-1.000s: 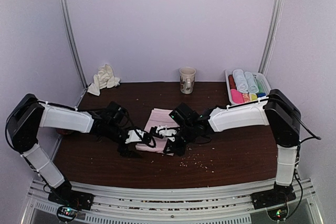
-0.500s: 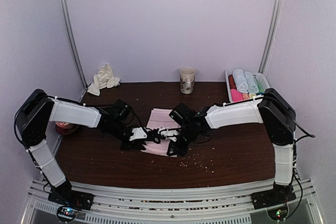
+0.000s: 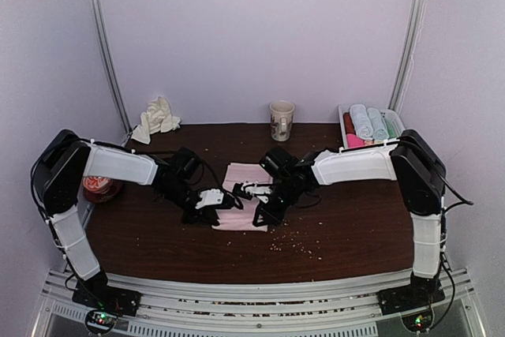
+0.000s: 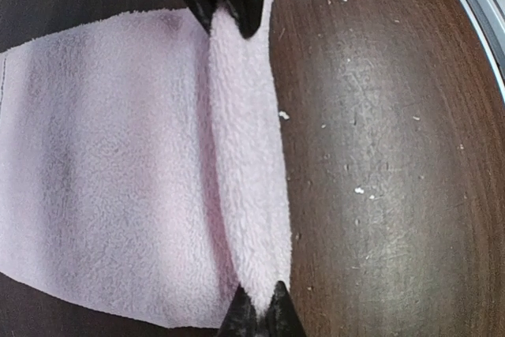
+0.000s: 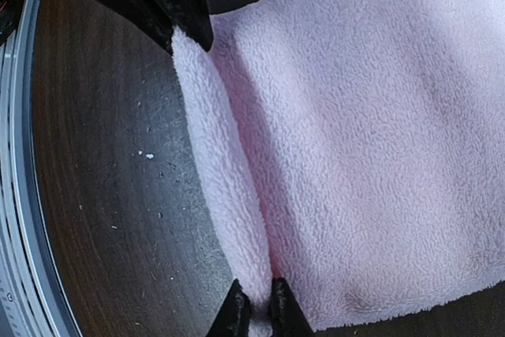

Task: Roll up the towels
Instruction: Roll the towel at the center of the board.

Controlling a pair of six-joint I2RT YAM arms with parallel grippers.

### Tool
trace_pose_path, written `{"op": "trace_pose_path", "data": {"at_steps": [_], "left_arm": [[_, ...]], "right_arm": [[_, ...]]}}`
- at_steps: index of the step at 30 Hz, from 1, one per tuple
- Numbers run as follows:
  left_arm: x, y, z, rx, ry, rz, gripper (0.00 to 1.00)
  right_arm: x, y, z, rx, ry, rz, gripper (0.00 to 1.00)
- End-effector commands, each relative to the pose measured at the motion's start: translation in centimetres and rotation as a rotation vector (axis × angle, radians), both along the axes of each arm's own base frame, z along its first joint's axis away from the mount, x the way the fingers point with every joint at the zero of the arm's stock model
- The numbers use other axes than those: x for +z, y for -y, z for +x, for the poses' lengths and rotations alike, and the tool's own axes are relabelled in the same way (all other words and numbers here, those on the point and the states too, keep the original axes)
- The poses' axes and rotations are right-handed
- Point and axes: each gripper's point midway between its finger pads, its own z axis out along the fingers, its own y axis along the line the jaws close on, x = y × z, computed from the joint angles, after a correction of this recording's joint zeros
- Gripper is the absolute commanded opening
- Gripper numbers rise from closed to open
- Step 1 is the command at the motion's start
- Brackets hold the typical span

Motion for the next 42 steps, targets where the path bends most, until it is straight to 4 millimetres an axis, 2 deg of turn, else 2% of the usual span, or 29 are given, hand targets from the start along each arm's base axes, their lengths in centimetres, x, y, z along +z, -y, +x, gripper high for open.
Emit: {"op": "trace_pose_path", "data": {"at_steps": [1,12,18,20,23,28,42], "left_arm": [[-0.4,-0.1,0.6,0.038,-0.046,0.017,0.0],[-0.9,0.0,1.7,0.084,-0.071,0.033,0.0],[-0.1,0.0,2.0,0.086,-0.083,0.001,0.0],[0.4,0.1,2.0,0.083,-0.085,-0.013,0.0],[1.0,0.3,1.8,0.07,-0.092,-0.03,0.0],[1.6,0.6,1.7,0.059,-0.1,-0.053,0.0],[1.0,0.5,3.6,0.123,-0.096,-0.033,0.0]], "right_arm": [[0.7,0.2,1.6,-0.063,0.008,0.012,0.09],[0.0,1.5,3.1,-0.143,0.007,-0.005,0.1],[-0.1,2.0,3.1,-0.155,-0.011,0.007,0.11],[0.0,2.0,2.9,-0.148,-0.021,0.016,0.1],[0.1,1.9,2.2,-0.122,-0.046,0.03,0.0],[0.4,1.6,1.7,-0.105,-0.069,0.053,0.0],[0.1,2.4,4.3,-0.203,-0.052,0.03,0.0]]}}
